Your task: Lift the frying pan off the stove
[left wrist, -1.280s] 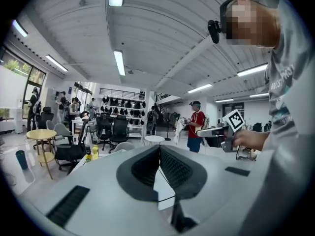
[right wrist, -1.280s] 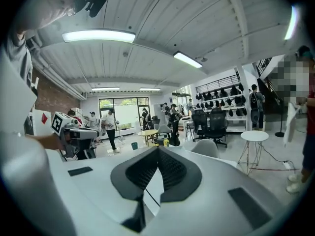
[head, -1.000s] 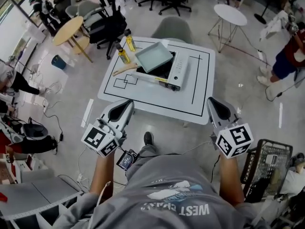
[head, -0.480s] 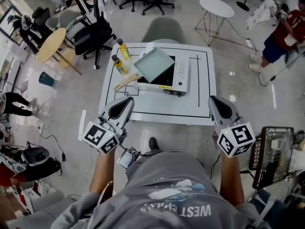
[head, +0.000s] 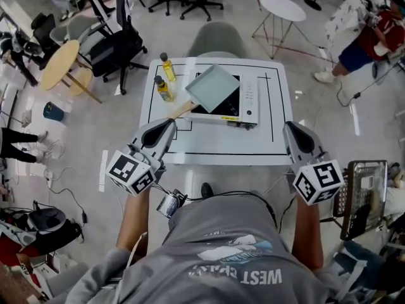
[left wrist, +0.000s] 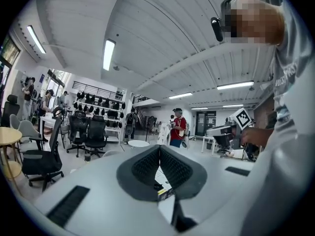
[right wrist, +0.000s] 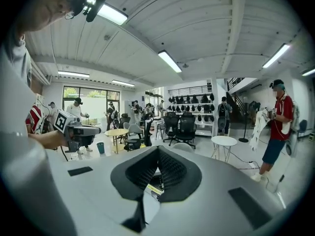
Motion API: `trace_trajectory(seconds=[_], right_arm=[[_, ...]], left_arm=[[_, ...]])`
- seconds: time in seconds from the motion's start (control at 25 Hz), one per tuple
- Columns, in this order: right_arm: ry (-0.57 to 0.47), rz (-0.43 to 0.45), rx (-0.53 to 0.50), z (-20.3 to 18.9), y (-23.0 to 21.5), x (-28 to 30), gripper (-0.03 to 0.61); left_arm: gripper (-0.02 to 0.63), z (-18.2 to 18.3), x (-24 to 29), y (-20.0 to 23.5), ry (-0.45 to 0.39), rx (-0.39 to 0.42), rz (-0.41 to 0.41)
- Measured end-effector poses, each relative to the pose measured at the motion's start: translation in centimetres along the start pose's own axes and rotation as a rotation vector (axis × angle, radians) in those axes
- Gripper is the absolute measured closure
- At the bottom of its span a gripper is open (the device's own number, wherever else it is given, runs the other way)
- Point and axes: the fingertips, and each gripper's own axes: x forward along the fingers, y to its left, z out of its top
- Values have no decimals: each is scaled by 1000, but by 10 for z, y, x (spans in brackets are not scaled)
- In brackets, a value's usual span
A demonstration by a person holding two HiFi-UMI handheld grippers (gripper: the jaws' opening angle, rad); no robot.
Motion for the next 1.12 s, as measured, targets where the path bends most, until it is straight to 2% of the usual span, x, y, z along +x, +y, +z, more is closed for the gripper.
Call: trace_trajectory(seconds=[0.28,0.8,1.12], right_arm=[[31,-14,-9,-3,15,10,569],[25,90,-12,12,14,79,568],[53,122,-3,4,-4,116,568]], left_arm=[[617,-12,-2,30,6,-14,7],[617,-32,-3,75,93,-38,88],[605,-56,25,100,151,-53,118]])
